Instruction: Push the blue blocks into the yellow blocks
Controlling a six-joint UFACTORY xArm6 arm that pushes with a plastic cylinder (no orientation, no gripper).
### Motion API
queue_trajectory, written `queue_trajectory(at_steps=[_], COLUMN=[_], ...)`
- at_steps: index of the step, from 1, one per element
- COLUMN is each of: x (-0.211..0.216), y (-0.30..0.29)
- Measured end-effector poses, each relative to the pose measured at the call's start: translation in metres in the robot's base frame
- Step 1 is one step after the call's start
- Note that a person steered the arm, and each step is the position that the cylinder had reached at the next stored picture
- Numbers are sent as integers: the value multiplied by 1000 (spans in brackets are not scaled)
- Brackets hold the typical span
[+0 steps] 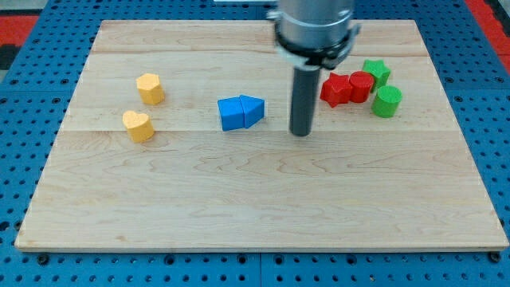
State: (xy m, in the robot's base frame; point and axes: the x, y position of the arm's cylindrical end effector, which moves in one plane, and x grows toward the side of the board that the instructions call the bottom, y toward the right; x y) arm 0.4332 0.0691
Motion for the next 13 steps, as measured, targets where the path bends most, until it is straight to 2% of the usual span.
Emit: queue_trajectory(at_steps=[1, 2, 7, 8, 9, 10, 11, 12, 13], x=[-34, -34, -22, -22, -22, -22, -19, 14, 29], y=[-44, -120, -115, -136, -184, -189, -118, -127, -164])
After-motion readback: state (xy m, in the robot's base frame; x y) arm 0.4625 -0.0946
